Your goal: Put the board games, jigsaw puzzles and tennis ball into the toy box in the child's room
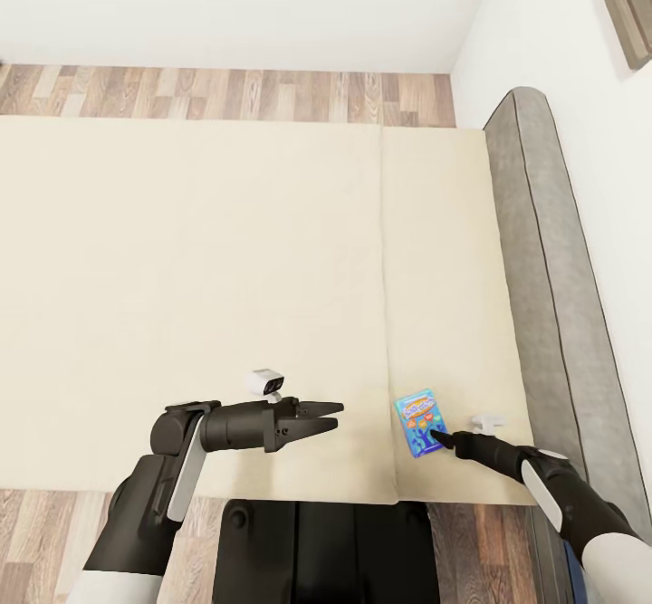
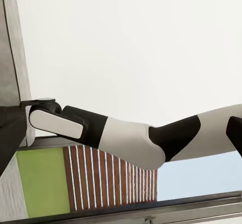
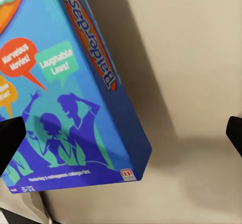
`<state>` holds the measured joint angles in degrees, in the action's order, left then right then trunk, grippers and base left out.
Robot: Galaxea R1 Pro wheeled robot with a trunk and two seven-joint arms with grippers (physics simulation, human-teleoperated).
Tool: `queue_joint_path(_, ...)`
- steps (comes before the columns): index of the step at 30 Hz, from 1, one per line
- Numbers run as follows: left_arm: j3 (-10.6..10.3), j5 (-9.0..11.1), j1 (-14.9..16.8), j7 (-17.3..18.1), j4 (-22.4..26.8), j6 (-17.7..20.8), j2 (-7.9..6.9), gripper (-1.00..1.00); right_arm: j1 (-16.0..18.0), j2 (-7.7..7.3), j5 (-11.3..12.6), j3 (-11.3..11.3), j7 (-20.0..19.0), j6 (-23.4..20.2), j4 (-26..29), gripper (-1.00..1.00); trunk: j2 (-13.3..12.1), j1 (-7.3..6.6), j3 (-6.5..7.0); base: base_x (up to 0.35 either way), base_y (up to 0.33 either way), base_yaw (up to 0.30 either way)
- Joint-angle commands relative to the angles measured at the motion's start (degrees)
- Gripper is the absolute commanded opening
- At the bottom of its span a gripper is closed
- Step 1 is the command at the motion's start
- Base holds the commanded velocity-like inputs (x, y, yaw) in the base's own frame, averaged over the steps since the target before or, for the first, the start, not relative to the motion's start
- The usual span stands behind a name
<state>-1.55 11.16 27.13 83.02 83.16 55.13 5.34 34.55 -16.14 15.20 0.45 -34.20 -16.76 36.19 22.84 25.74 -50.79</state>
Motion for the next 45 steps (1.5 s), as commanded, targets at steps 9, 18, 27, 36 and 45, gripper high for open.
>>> queue_joint_path(9,-0.03,0.09,0.03,0.12,-0.02,0.59,0.02,1.0,-0.01,0.41,1.24,0.17,-0.25,-0.88,0.02,1.0,0.07,0.05,-0.05,0.0,0.0,0.0)
queue_joint_path(18,-0.04,0.09,0.03,0.12,-0.02,0.59,0.02,1.0,-0.01,0.53,1.24,0.19,-0.23,-0.93,0.87,1.0,0.07,0.05,-0.05,0.0,0.0,0.0)
queue_joint_path(27,-0.03,0.09,0.03,0.16,-0.02,0.59,-0.01,1.0,-0.01,1.97,1.14,0.27,0.16,-4.77,5.49,1.0,0.07,0.05,-0.05,0.0,0.0,0.0)
queue_joint_path(36,0.06,0.09,0.03,0.21,-0.02,0.59,-0.07,1.0,0.06,5.65,0.88,0.42,3.76,-7.54,7.32,1.0,0.07,0.05,-0.05,0.0,0.0,0.0)
queue_joint_path(45,0.06,0.09,0.03,0.33,-0.02,0.52,-0.07,1.0,0.32,6.59,0.91,0.43,4.8,-7.6,7.25,1.0,0.07,0.05,-0.05,0.0,0.0,0.0)
